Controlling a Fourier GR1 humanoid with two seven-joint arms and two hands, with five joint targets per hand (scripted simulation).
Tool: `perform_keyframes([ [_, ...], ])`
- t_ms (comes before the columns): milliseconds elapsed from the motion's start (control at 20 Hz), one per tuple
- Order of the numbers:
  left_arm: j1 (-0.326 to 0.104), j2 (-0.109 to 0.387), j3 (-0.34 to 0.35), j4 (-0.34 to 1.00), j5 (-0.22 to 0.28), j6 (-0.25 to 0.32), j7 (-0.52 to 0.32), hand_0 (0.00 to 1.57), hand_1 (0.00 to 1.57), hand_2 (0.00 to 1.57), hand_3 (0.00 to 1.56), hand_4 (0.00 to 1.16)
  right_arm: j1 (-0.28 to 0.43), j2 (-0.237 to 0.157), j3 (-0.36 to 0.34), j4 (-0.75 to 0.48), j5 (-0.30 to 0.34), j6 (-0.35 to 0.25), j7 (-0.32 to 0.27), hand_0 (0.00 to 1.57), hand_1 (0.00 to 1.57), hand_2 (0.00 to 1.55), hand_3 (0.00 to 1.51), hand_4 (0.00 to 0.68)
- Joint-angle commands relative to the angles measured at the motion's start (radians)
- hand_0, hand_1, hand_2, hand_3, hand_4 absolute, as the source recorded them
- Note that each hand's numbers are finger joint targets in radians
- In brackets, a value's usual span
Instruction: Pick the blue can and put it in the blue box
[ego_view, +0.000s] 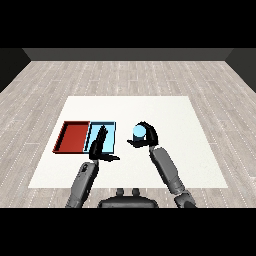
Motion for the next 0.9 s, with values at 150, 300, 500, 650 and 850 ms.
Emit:
perform_keyframes([
  [150, -0.112, -0.001, -0.108, 0.114, 0.04, 0.138, -0.012, 0.0, 0.0, 0.0, 0.0, 0.0, -0.062, 0.001, 0.02, 0.068, -0.028, 0.0, -0.037, 1.42, 1.42, 1.44, 1.41, 0.666],
  [300, -0.106, -0.001, -0.082, 0.124, 0.018, 0.09, -0.008, 0.0, 0.0, 0.0, 0.0, 0.0, -0.028, 0.001, 0.041, -0.034, -0.02, -0.022, 0.029, 1.42, 1.42, 1.44, 1.41, 0.661],
  [500, -0.219, -0.001, -0.127, 0.268, 0.098, 0.159, -0.027, 0.0, 0.0, 0.0, 0.0, 0.0, 0.033, 0.001, 0.095, -0.092, -0.02, -0.035, 0.015, 1.42, 1.42, 1.45, 1.41, 0.658],
  [650, -0.18, -0.001, -0.166, 0.226, 0.076, 0.178, -0.005, 0.0, 0.0, 0.0, 0.0, 0.0, -0.008, 0.001, 0.082, -0.044, -0.017, -0.028, -0.002, 1.41, 1.41, 1.45, 1.41, 0.665],
  [850, -0.191, -0.001, -0.254, 0.306, 0.13, 0.252, -0.054, 0.0, 0.0, 0.0, 0.0, 0.0, -0.06, 0.001, 0.083, -0.014, -0.041, -0.012, -0.009, 1.4, 1.4, 1.44, 1.4, 0.674],
])
